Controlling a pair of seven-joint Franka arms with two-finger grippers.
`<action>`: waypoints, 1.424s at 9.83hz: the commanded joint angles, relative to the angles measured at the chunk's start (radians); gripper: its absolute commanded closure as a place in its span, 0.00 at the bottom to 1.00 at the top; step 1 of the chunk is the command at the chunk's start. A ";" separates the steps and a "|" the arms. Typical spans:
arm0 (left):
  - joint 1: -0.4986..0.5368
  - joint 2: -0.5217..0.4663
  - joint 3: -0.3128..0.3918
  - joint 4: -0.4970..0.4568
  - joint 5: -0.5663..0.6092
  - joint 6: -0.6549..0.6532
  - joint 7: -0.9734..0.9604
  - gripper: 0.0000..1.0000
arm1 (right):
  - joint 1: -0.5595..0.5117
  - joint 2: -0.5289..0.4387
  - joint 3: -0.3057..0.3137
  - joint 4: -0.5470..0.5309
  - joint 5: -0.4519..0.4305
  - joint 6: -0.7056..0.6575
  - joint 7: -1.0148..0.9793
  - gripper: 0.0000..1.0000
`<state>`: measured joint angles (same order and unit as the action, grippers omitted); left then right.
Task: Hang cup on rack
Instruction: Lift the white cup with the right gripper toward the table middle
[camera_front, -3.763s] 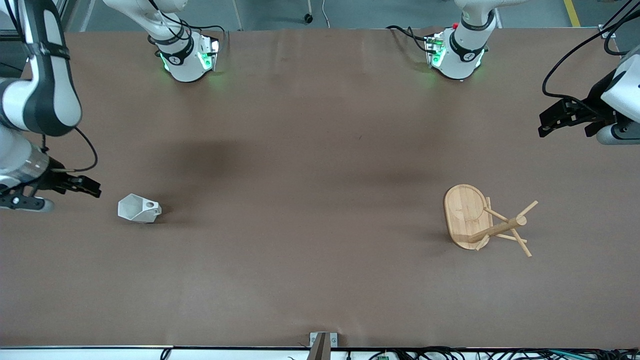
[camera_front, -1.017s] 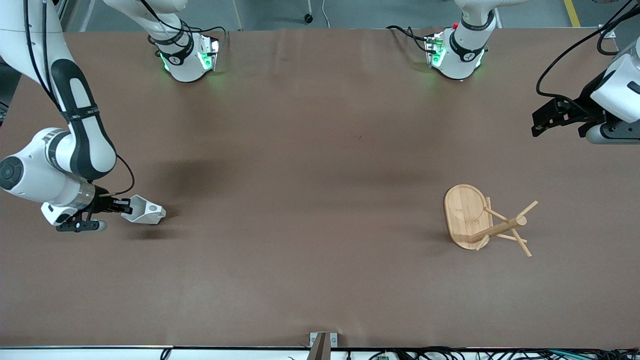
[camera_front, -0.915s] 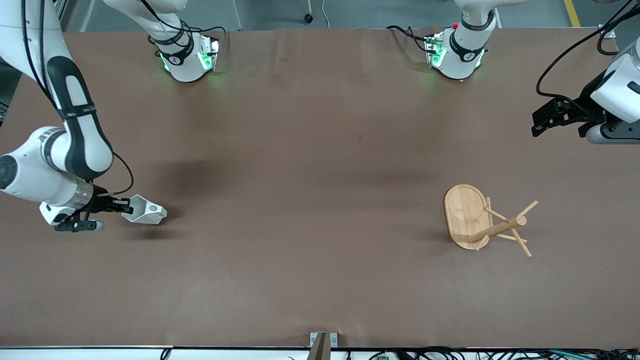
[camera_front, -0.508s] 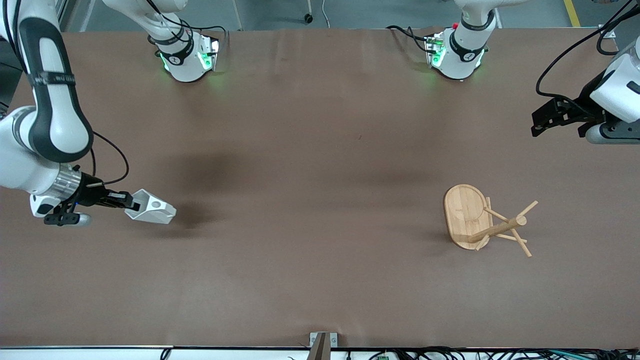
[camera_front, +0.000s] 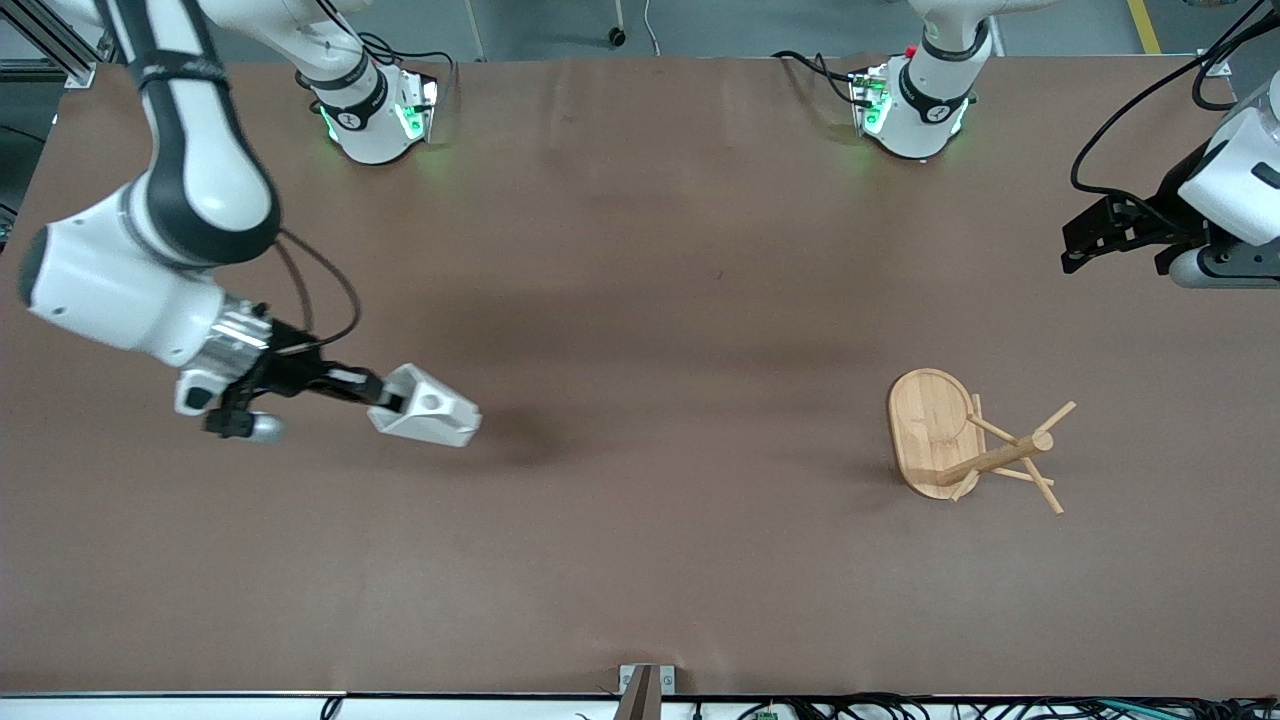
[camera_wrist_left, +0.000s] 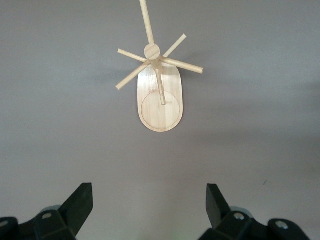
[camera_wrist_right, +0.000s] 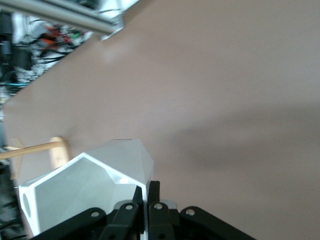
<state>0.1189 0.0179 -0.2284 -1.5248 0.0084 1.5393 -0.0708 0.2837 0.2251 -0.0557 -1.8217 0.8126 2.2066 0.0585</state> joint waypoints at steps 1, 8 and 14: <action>-0.002 0.020 -0.002 -0.001 0.005 -0.019 0.006 0.00 | 0.118 -0.007 -0.012 -0.001 0.237 0.103 0.029 1.00; 0.011 0.020 0.000 0.000 0.004 -0.019 0.003 0.00 | 0.362 0.031 -0.012 0.082 0.732 0.196 0.014 1.00; -0.022 0.028 -0.152 0.048 -0.042 -0.016 0.309 0.00 | 0.316 0.164 0.032 0.156 0.919 0.019 -0.283 1.00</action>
<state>0.0973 0.0182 -0.3365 -1.4810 -0.0215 1.5393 0.1420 0.6368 0.3556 -0.0524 -1.6939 1.6669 2.2685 -0.1347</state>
